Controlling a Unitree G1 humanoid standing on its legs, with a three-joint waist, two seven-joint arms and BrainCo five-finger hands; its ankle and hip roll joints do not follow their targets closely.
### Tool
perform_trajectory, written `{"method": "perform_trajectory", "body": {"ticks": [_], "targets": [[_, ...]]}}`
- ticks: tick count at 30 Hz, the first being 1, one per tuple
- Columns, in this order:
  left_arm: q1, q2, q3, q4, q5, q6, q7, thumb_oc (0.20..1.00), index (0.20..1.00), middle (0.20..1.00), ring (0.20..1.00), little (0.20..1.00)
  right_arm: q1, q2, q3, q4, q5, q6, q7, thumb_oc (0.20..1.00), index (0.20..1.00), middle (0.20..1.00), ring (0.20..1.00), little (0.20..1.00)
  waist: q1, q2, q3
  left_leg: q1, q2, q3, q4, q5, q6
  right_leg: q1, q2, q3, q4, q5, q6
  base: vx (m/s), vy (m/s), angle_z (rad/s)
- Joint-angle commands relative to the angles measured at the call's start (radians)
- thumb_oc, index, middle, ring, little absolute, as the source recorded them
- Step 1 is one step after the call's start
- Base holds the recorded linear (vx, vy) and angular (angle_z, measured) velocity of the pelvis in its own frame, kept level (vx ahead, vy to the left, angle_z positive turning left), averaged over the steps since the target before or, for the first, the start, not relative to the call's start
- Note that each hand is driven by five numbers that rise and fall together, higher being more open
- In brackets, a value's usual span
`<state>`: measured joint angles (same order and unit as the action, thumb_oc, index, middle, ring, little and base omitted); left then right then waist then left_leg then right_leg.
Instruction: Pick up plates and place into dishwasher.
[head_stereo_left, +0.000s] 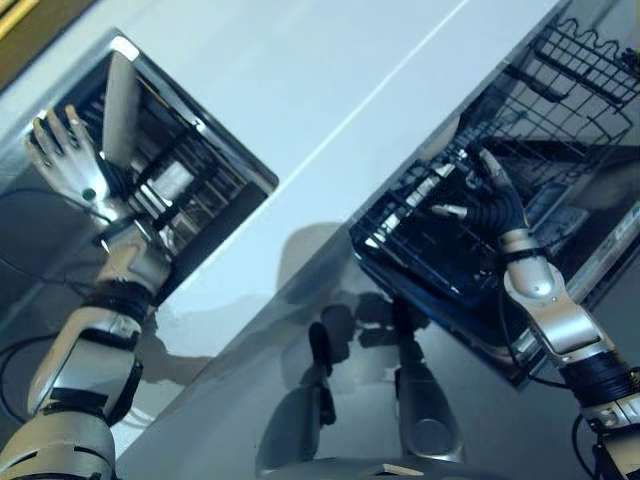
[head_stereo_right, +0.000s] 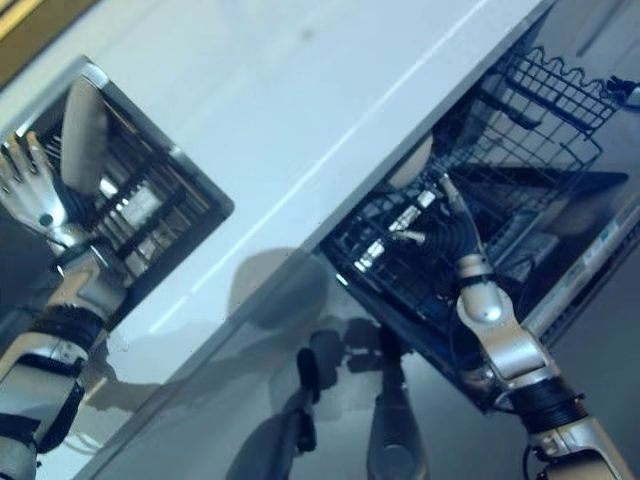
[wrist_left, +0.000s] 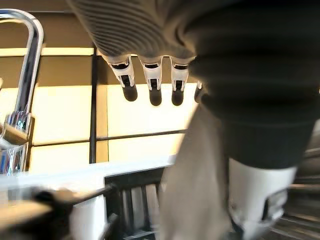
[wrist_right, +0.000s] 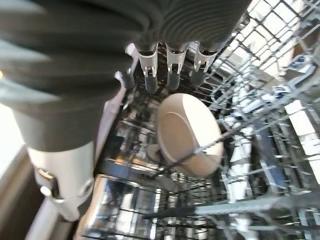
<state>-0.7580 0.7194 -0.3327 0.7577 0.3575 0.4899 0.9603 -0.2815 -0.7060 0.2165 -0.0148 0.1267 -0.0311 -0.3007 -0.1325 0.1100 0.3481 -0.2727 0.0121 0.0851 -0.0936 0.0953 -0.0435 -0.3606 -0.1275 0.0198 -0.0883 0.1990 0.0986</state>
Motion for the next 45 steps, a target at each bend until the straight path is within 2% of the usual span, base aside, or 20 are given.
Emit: {"method": "perform_trajectory", "body": {"ticks": [1,2,15,21,27,31,36,42,45], "targets": [[-0.027,-0.094,-0.067,0.11,0.024,-0.009,0.041,0.498,0.498,0.498,0.498,0.498,-0.154,0.035,0.012,-0.025,-0.036,-0.045,-0.035,1.0,1.0,1.0,1.0,1.0,-0.027,-0.069,0.059,-0.009,0.006,0.002,0.006,0.009,0.011,-0.027,-0.008,0.027,0.152,-0.095,0.025,-0.02,0.001,0.11],[-0.029,-0.093,-0.065,0.108,0.025,-0.017,0.042,0.2,0.2,0.2,0.2,0.2,-0.157,0.036,0.014,-0.026,-0.037,-0.042,-0.037,1.0,1.0,1.0,1.0,1.0,-0.025,-0.07,0.059,-0.01,0.006,0.003,0.006,0.009,0.012,-0.028,-0.009,0.026,0.152,-0.094,0.025,-0.01,0.006,0.06],[0.004,-0.099,-0.047,0.088,-0.003,-0.089,0.005,0.2,0.2,0.2,0.2,0.2,-0.16,0.024,0.011,-0.019,-0.048,-0.042,-0.01,1.0,1.0,1.0,1.0,1.0,-0.022,-0.046,0.023,0.011,-0.002,0.007,0.006,-0.002,0.008,-0.017,-0.024,0.002,0.151,-0.103,0.021,0.0,0.02,0.0],[0.042,-0.105,-0.037,0.063,0.008,-0.143,-0.007,0.2,0.2,0.2,0.2,0.2,-0.142,0.015,-0.001,-0.033,-0.045,-0.031,0.011,1.0,1.0,1.0,1.0,1.0,-0.021,-0.037,-0.005,0.029,-0.004,0.008,0.006,-0.01,0.008,0.002,-0.027,-0.001,0.145,-0.109,0.021,0.0,0.013,-0.03],[0.097,-0.096,0.004,0.014,-0.023,-0.219,0.034,0.2,0.2,0.2,0.2,0.2,-0.102,0.011,-0.023,-0.037,-0.045,-0.044,0.019,1.0,1.0,1.0,1.0,1.0,-0.013,-0.032,-0.033,0.053,-0.005,0.008,0.006,-0.022,0.008,0.028,-0.034,-0.01,0.139,-0.116,0.024,0.01,-0.005,0.01],[0.16,-0.101,0.083,-0.036,-0.135,-0.305,0.09,0.2,0.2,0.2,0.2,0.2,-0.057,0.016,-0.05,-0.044,-0.049,-0.056,0.027,1.0,1.0,1.0,1.0,1.0,-0.002,-0.032,-0.058,0.078,-0.007,0.006,0.006,-0.034,0.01,0.058,-0.039,-0.016,0.131,-0.126,0.027,0.03,-0.025,0.04],[0.268,-0.149,0.21,-0.092,-0.241,-0.424,0.146,0.2,0.2,0.2,0.2,0.2,0.008,0.046,-0.083,-0.056,-0.072,-0.066,0.037,1.0,1.0,1.0,1.0,1.0,0.016,-0.035,-0.1,0.112,-0.01,-0.006,0.006,-0.048,0.013,0.106,-0.043,-0.027,0.121,-0.141,0.031,0.05,-0.048,0.03],[0.392,-0.151,0.33,-0.165,-0.284,-0.489,0.16,0.2,0.2,0.2,0.2,0.2,0.087,0.065,-0.126,-0.086,-0.069,-0.054,0.068,1.0,1.0,1.0,1.0,1.0,0.038,-0.044,-0.169,0.164,-0.009,-0.025,0.006,-0.059,0.011,0.179,-0.044,-0.048,0.104,-0.155,0.034,0.08,-0.064,0.05],[0.469,-0.164,0.402,-0.219,-0.319,-0.542,0.16,0.2,0.2,0.2,0.2,0.2,0.153,0.084,-0.15,-0.106,-0.076,-0.059,0.079,1.0,1.0,1.0,1.0,1.0,0.051,-0.049,-0.204,0.19,-0.004,-0.036,0.006,-0.064,0.009,0.214,-0.042,-0.06,0.097,-0.162,0.032,0.11,-0.086,0.11]]}}
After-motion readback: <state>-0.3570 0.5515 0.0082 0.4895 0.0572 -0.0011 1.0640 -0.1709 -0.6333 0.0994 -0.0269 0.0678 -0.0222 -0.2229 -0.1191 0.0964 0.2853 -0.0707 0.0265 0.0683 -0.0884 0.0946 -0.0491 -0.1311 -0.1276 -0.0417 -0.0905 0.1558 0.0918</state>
